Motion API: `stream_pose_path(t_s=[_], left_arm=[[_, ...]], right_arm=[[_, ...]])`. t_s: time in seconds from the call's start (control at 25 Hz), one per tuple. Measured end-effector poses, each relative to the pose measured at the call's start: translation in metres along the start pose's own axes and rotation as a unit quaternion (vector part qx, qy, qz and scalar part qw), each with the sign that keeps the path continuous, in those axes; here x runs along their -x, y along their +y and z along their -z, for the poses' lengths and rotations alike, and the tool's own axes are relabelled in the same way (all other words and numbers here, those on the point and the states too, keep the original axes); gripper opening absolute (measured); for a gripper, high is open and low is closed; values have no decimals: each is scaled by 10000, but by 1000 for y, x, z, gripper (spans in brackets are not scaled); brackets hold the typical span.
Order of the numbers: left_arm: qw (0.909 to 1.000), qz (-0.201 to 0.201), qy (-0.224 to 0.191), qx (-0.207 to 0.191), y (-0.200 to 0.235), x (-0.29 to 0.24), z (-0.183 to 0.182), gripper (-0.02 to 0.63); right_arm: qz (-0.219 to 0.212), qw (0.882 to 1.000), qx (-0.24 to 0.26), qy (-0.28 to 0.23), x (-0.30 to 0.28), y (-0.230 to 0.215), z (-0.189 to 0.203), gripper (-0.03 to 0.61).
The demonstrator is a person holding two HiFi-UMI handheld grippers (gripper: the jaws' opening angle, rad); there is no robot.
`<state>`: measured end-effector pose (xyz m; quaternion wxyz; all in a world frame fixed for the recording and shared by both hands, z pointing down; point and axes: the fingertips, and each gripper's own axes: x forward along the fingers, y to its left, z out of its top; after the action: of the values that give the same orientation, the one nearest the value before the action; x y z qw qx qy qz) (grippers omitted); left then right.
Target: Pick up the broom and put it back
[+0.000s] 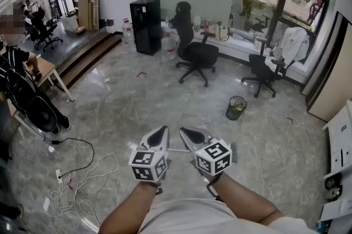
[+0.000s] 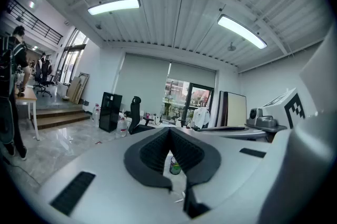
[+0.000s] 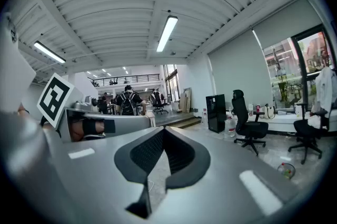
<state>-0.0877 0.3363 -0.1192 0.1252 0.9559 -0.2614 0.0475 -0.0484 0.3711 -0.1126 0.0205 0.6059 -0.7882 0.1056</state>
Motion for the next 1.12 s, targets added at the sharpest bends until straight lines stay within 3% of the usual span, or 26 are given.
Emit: stream_pose_path(t_s=[0.76, 1.12], left_arm=[[9999, 115, 108, -53, 25, -1, -4, 5], [9996, 169, 226, -10, 60, -6, 20, 4]], right_arm=[[49, 9998, -72, -193, -16, 6, -10, 3], [-20, 10000, -78, -37, -46, 13, 20, 5]])
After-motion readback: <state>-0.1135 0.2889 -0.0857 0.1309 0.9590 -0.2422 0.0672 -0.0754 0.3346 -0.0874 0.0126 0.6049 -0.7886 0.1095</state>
